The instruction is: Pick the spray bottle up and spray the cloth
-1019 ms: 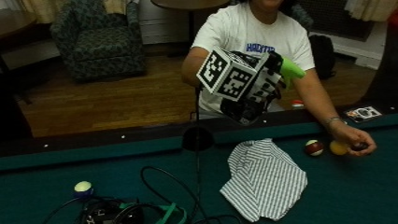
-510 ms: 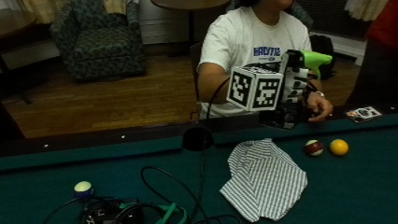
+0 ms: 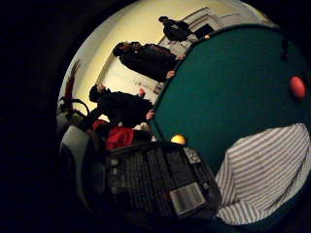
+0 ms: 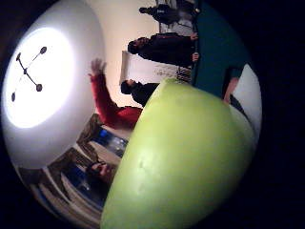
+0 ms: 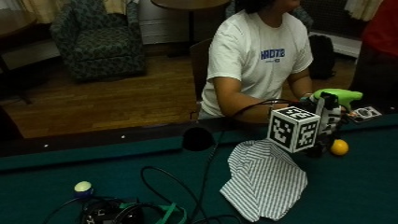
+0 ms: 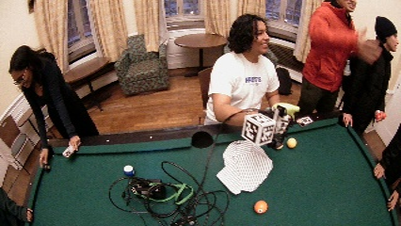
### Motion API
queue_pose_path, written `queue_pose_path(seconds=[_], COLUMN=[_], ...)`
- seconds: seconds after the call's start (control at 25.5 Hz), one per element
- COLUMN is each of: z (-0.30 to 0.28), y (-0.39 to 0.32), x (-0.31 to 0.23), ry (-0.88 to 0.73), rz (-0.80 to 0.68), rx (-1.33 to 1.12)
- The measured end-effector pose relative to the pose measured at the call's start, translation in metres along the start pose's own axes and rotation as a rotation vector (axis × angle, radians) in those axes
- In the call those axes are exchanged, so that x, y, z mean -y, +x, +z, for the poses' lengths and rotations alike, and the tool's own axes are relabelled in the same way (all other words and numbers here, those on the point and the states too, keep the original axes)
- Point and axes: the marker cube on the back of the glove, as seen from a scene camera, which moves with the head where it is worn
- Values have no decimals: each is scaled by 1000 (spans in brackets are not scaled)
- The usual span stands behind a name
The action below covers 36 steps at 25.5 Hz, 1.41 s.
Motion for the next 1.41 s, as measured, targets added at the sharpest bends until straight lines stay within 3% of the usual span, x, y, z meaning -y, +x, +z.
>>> queue_pose_path(seconds=[0.63,1.14,1.41], z=[87,141,152], y=[88,95,105], x=[21,56,59], ry=[-81,-83,-227], rz=[22,-50,-16], rx=[-44,-23,-9])
